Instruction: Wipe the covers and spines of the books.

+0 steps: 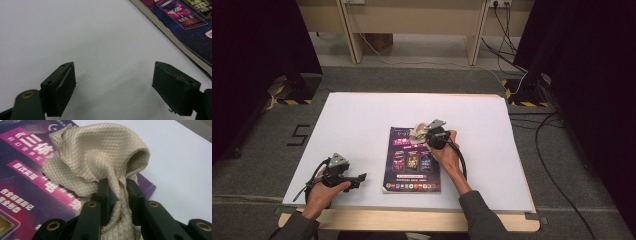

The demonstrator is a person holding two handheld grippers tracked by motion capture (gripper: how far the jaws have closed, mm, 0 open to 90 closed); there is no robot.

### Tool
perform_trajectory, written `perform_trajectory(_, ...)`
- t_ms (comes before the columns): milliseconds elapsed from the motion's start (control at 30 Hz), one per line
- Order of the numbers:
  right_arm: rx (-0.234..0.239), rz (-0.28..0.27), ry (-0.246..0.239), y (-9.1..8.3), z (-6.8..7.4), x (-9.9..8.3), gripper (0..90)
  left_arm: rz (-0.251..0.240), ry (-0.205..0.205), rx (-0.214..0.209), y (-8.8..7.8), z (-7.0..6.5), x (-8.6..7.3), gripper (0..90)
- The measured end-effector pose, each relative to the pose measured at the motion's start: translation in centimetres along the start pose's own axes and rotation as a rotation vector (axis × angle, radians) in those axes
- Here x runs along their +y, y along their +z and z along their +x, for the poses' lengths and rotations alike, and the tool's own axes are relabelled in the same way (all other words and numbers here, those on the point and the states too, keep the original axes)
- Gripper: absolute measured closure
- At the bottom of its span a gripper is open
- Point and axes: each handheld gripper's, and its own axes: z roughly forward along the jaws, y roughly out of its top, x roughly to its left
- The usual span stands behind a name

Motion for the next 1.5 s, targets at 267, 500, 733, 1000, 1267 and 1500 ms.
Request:
perform_trajectory(267, 0.113, -0.046, -0.115, 0.1, 5.7, 1.6, 76.0, 0.001, 0.009, -0.011, 0.2, -0.4, 0.1, 18.4)
perform_trajectory(500, 0.179, -0.054, -0.191, -0.6, 8.8, 2.0, 75.9, 0.006, 0.017, -0.012, 0.1, -0.5, 0.1, 18.4)
perform_trajectory(733, 0.119, -0.034, -0.135, -0.7, 5.8, 1.0, 75.9, 0.004, 0.014, -0.01, 0.0, -0.4, 0.0, 18.4)
perform_trajectory(1000, -0.01, -0.002, -0.013, -1.7, -0.3, -1.8, 75.8, -0.001, 0.014, -0.013, 0.0, -0.4, 0.0, 18.4)
perform_trajectory(1267, -0.018, 0.0, 0.008, -2.4, -0.7, -2.5, 75.9, -0.002, 0.015, -0.015, 0.0, -0.5, 0.1, 18.4)
perform_trajectory(1500, 0.042, -0.01, -0.081, -2.3, 3.0, -1.3, 75.9, 0.0, 0.018, -0.016, 0.0, -0.5, 0.2, 18.4)
